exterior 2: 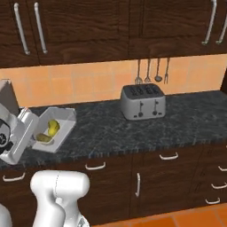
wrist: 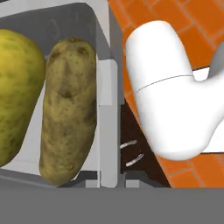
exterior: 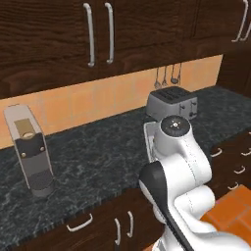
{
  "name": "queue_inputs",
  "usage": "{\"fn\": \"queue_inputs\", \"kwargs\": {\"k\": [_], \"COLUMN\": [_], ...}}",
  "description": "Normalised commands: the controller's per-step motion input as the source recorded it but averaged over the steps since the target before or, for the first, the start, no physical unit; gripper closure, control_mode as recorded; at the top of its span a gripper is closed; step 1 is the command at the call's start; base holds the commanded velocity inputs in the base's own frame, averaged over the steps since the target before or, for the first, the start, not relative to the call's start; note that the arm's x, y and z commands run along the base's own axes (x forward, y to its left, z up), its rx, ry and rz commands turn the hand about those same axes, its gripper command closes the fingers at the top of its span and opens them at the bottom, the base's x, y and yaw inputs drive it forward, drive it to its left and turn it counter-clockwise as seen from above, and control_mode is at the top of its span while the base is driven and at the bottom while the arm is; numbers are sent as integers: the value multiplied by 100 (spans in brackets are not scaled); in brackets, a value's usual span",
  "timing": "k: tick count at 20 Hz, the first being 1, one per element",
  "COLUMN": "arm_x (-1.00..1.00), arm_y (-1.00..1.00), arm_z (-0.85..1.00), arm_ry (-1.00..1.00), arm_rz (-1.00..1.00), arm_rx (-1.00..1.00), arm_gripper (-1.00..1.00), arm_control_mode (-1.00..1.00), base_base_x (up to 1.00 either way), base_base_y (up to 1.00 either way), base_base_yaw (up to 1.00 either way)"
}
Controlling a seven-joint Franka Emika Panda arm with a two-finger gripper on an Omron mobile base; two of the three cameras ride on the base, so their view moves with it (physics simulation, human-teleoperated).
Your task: Take the meat container that has the shrimp and place it on the second highest rack of the freezer. Then take the vegetable container that has the potato and cucumber and place it on the highest rack of the freezer.
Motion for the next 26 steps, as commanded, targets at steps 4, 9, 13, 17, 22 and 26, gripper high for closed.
{"fn": "queue_inputs", "kwargs": {"k": [4,9,13,17,22,26], "arm_x": [0,0,0,0,0,0], "arm_y": [0,0,0,0,0,0], "arm_z": [0,0,0,0,0,0], "arm_ry": [0,0,0,0,0,0], "arm_rz": [0,0,0,0,0,0], "arm_rx": [0,0,0,0,0,0], "arm_gripper": [100,100,100,100,100,100], "arm_control_mode": [100,100,100,100,100,100], "base_base_x": [-47,-7,23,49,100,71], "base_base_y": [-22,-45,-90,-100,-69,-86], "base_base_yaw": [-74,-78,-68,-59,-24,-21]}}
